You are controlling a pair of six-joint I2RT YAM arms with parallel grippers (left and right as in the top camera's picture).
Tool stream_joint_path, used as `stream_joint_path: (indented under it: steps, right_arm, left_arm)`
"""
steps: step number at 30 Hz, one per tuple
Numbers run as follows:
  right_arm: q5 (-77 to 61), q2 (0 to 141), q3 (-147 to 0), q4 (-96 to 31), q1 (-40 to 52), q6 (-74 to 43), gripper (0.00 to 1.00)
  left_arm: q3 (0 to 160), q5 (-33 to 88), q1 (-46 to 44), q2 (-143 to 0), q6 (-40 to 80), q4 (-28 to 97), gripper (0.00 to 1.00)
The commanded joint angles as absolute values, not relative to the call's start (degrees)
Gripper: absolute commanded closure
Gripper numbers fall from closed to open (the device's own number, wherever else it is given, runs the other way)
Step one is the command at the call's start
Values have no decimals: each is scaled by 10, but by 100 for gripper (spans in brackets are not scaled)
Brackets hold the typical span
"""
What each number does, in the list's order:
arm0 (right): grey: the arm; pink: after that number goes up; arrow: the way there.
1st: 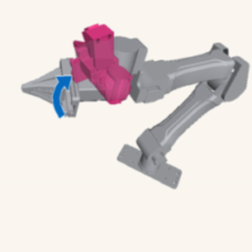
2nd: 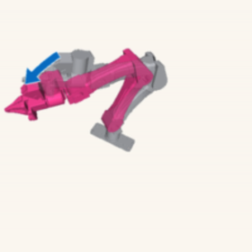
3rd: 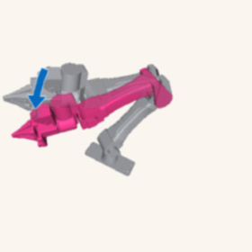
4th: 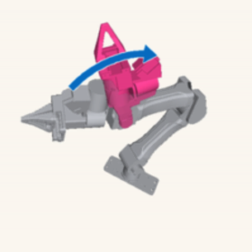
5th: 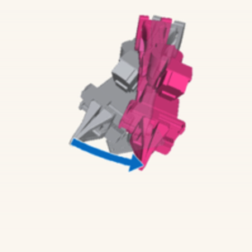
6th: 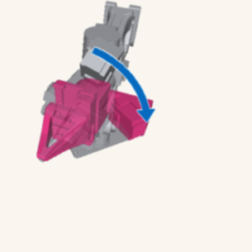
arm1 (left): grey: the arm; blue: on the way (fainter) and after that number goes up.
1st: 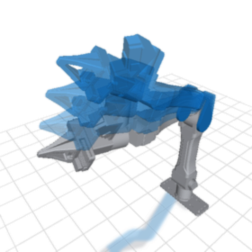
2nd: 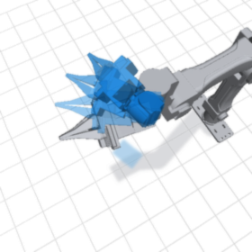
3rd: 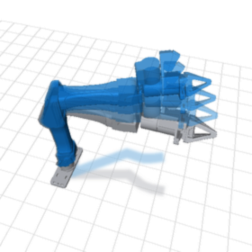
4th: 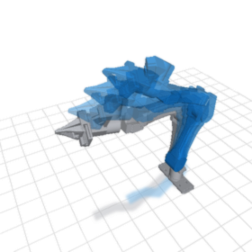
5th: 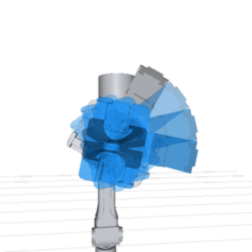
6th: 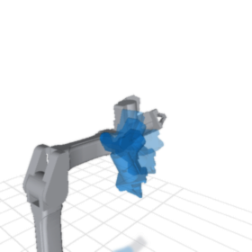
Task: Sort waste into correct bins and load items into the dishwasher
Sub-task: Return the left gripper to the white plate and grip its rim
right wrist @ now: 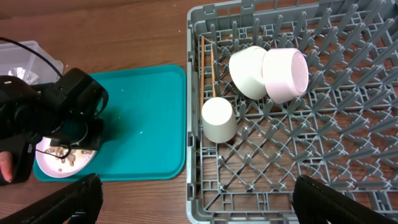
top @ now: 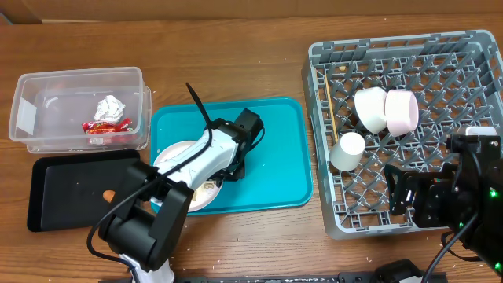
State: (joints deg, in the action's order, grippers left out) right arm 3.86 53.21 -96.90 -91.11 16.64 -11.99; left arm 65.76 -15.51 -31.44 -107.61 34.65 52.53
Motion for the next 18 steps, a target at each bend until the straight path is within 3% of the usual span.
stream_joint_path:
  steps: [1,11,13,16,18]
  right_arm:
    - [44,531,-968,-908,168,-121,0]
    - [44,531,-968,-908,168,-121,0]
    - [44,531,-968,-908,168,-121,0]
    - [44,531,-968,-905,168,-121,0]
    - [44,531,-968,-903,168,-121,0]
  left_arm:
    - [670,-185,-327,-1091,367,521,64]
    - [658,-215,-360,-1095,389,487,73]
    - [651,-216,-357,-1095,403,486,78]
    - [642,-215,-349,-1095,414,475,96]
    - [641,-215,-348,-1095,413,471,96]
